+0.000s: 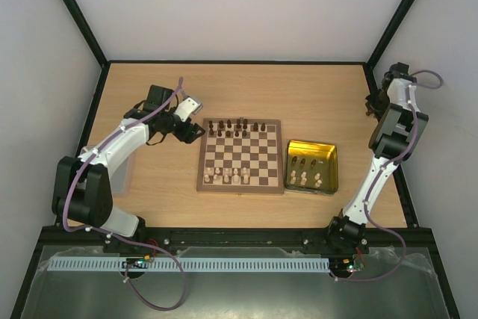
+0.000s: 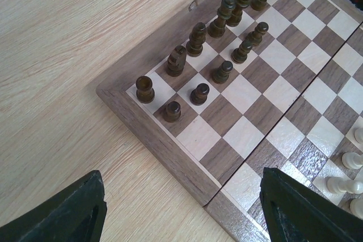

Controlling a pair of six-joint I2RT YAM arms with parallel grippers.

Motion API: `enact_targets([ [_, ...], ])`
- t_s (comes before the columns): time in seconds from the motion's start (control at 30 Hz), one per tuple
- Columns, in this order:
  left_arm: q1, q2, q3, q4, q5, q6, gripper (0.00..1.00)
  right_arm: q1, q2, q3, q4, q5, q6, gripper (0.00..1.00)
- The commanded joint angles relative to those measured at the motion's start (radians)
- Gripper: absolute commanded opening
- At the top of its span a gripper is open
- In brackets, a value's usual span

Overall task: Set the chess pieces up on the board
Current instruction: Pick up the chess piece at the center of the board.

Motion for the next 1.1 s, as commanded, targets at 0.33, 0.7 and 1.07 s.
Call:
enact_targets([
  [0.33, 0.007, 0.009, -0.002, -0.01, 0.019, -0.002, 0.75, -0.03, 0.095, 0.071, 0.044, -0.036, 0.022, 0.32],
  [0.7, 0.007, 0.015, 0.0, -0.013, 0.013, 0.0, 0.75, -0.059, 0.145, 0.106, 0.046, -0.047, 0.014, 0.29],
  [1.07, 0.007, 0.014, 0.006, -0.017, 0.012, 0.001, 0.75, -0.058, 0.11, 0.014, 0.074, -0.084, 0.007, 0.02],
])
